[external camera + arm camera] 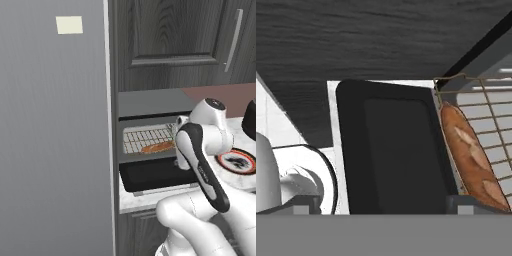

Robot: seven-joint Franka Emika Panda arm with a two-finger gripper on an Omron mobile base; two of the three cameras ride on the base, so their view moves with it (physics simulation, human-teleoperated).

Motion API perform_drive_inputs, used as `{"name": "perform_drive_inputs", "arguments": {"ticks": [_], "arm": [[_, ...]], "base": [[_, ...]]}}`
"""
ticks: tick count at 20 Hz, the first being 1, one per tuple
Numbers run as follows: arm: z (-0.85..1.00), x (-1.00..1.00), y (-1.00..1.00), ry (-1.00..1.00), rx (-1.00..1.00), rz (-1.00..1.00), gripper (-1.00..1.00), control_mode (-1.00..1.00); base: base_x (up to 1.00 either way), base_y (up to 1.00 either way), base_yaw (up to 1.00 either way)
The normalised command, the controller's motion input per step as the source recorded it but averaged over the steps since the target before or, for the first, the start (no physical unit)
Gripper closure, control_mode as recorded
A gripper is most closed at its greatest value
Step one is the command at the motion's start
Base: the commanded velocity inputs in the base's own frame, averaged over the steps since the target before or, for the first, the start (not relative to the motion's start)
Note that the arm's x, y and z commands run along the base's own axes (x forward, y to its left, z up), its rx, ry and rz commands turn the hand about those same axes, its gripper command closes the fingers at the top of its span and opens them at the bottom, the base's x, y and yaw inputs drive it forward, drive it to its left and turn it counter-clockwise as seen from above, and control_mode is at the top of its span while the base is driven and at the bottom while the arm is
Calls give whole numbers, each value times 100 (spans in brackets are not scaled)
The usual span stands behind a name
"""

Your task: Pull the toaster oven rack outwards. Pick up the baguette from the plate and place it on the toaster oven rack. Close the toaster oven door fully and set the temperature to the lowest setting.

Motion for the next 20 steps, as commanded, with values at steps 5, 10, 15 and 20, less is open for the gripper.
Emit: {"name": "perform_drive_inputs", "arguments": {"ticks": [5,10,15,20], "arm": [[47,-11,-30,42,2,-47,-100,-100],[7,-8,-12,38,7,-64,-100,-100],[0,-33,0,9,13,-63,-100,-100],[-11,-35,-2,-17,8,-24,-100,-100]], "base": [[0,0,0],[0,0,0],[0,0,0],[0,0,0]]}}
